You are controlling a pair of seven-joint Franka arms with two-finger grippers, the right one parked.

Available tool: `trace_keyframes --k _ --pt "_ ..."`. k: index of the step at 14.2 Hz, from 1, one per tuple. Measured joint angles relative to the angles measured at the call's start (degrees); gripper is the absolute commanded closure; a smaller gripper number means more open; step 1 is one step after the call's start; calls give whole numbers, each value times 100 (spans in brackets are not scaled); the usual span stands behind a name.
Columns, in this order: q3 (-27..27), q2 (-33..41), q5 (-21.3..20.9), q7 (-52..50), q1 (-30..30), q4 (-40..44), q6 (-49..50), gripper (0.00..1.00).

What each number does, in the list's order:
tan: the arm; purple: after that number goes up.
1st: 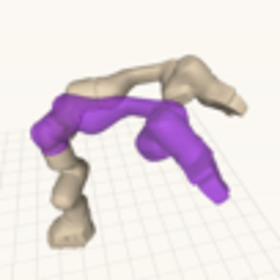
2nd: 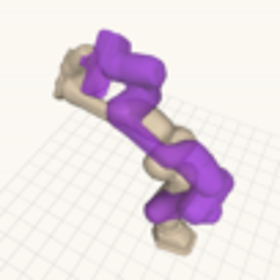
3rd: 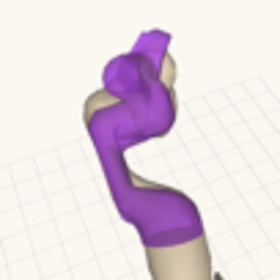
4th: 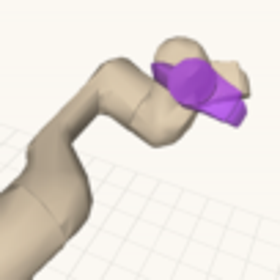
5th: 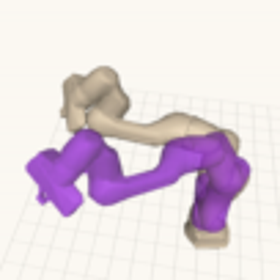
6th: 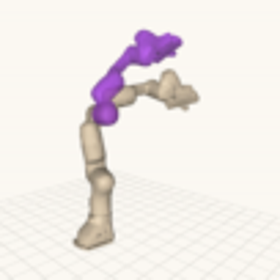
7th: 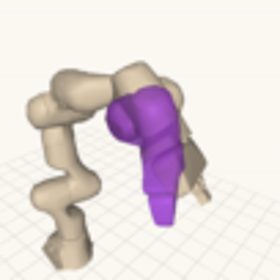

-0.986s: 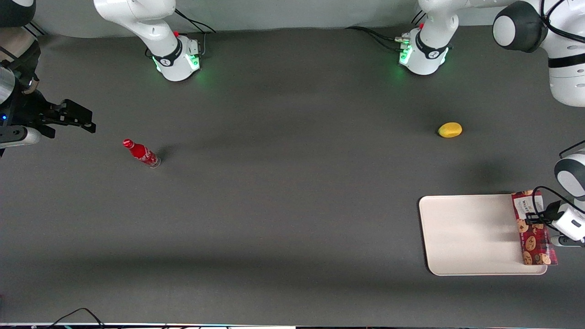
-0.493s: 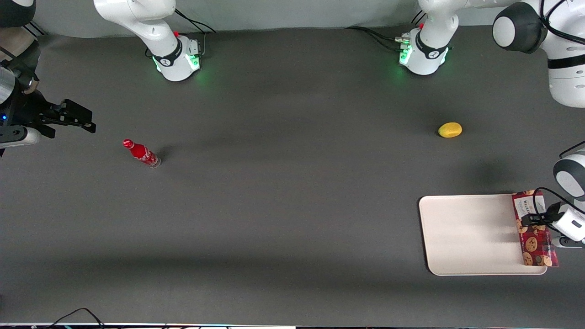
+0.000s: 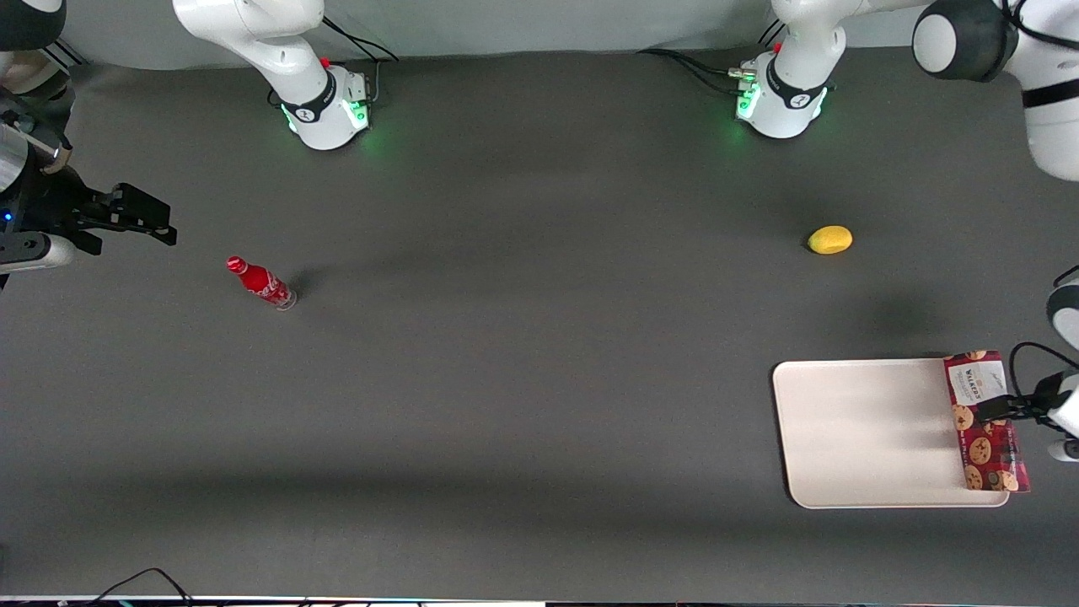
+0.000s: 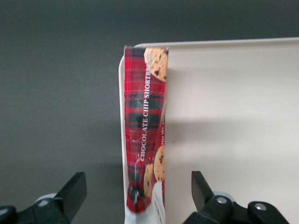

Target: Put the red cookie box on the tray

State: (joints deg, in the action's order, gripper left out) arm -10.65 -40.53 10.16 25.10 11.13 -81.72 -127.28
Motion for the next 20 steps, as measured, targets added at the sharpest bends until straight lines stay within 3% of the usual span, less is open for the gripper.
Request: trace_keyframes --k 3,5,7,10,14,20 --pt "0 805 -19 -615 -7 74 1188 0" --pt "19 1484 -279 -1041 -58 94 2084 0" --pt "205 2184 -597 -1250 -106 95 2984 0" --pt "601 3115 -720 -1558 -155 -10 3918 0" --pt "1266 3980 -743 -2341 -322 -640 4203 0" --pt "1436 4125 -931 -2493 -842 -801 4483 0"
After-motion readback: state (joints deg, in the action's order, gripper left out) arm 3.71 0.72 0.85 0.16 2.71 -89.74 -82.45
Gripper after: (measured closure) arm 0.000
